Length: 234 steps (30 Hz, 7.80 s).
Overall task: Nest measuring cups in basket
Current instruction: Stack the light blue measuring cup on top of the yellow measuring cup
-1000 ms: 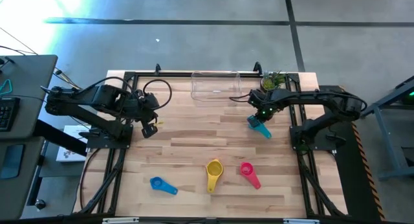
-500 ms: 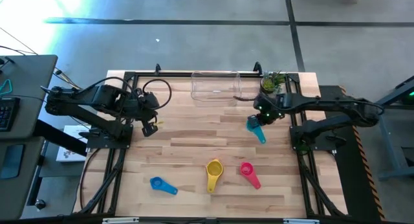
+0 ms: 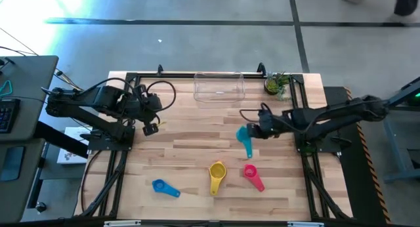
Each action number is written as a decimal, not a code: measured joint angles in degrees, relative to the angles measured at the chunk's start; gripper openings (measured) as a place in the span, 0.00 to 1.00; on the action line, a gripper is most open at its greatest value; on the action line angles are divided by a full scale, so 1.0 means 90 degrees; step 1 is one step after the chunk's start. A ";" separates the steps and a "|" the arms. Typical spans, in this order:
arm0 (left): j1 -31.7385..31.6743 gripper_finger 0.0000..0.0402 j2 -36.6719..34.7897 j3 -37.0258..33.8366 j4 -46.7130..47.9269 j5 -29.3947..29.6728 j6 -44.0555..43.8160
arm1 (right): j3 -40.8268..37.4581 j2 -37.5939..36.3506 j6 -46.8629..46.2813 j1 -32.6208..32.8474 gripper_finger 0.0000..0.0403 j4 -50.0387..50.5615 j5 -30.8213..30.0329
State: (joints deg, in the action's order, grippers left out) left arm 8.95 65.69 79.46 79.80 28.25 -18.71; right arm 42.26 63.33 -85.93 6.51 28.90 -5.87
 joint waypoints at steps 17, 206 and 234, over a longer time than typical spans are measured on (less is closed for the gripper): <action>-0.0417 0.01 0.0000 0.0002 0.0010 0.0091 0.0521 | 0.0817 0.0981 -0.1595 0.1722 0.00 -0.1712 -0.2066; 0.0156 0.01 0.0941 0.0000 -0.0256 -0.1599 -0.1086 | 0.4651 0.2777 -0.3115 0.2848 0.19 0.6520 -0.0293; 0.1408 0.01 0.3645 0.0000 -0.3536 -0.2421 -0.2745 | 0.3536 0.1615 -0.2337 0.2350 0.19 0.6248 -0.0636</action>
State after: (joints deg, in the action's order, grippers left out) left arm 21.62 98.49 79.46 47.98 6.46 -43.42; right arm 74.08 77.87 -106.96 27.66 85.13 -11.60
